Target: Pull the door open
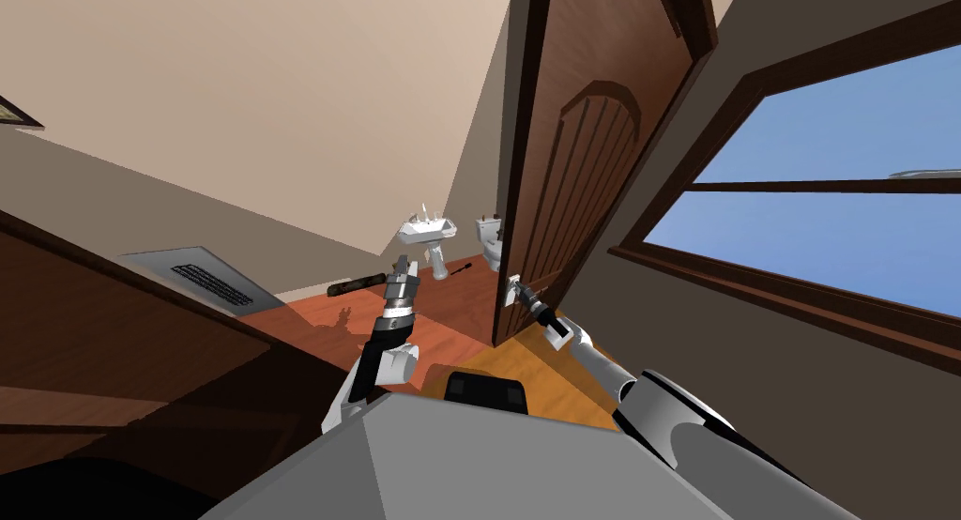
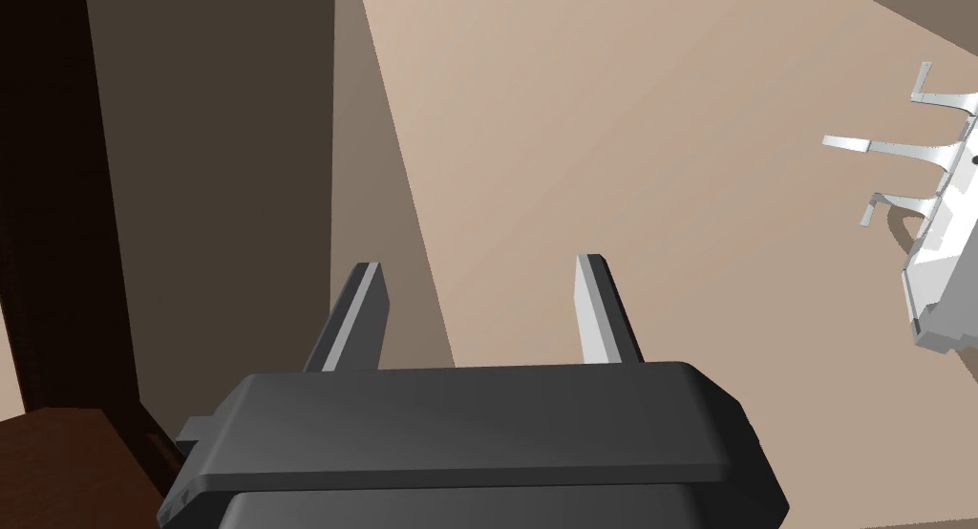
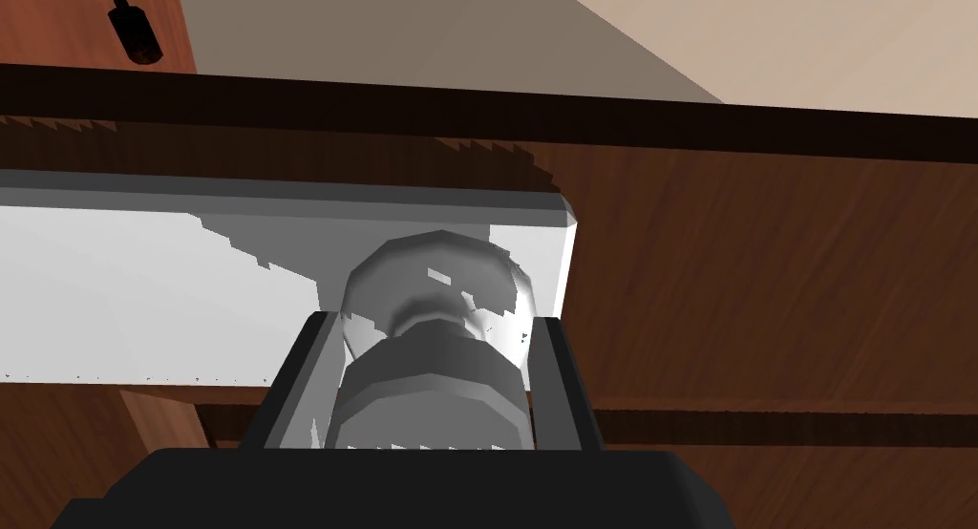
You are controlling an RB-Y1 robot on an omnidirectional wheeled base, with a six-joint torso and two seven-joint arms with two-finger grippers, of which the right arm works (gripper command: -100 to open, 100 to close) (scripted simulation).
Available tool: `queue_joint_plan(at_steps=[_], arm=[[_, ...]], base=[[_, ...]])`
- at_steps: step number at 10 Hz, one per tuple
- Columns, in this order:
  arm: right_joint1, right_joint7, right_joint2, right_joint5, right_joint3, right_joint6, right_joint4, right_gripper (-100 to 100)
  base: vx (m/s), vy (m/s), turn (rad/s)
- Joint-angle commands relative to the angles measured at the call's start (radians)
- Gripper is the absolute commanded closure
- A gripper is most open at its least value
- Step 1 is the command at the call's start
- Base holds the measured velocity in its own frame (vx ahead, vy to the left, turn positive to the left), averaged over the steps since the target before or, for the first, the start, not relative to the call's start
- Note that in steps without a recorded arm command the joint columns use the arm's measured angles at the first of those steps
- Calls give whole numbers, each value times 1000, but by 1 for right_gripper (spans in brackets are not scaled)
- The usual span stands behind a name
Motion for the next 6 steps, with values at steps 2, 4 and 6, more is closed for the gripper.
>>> queue_joint_plan(at_steps=[2,4,6], arm=[[2,0,-1,0,0,0,1,100],[5,-19,-29,-3,30,-32,-5,100],[8,-38,-56,-6,57,-62,-10,100]], base=[[-3,-4,1],[-26,-27,24],[-96,-126,53]])
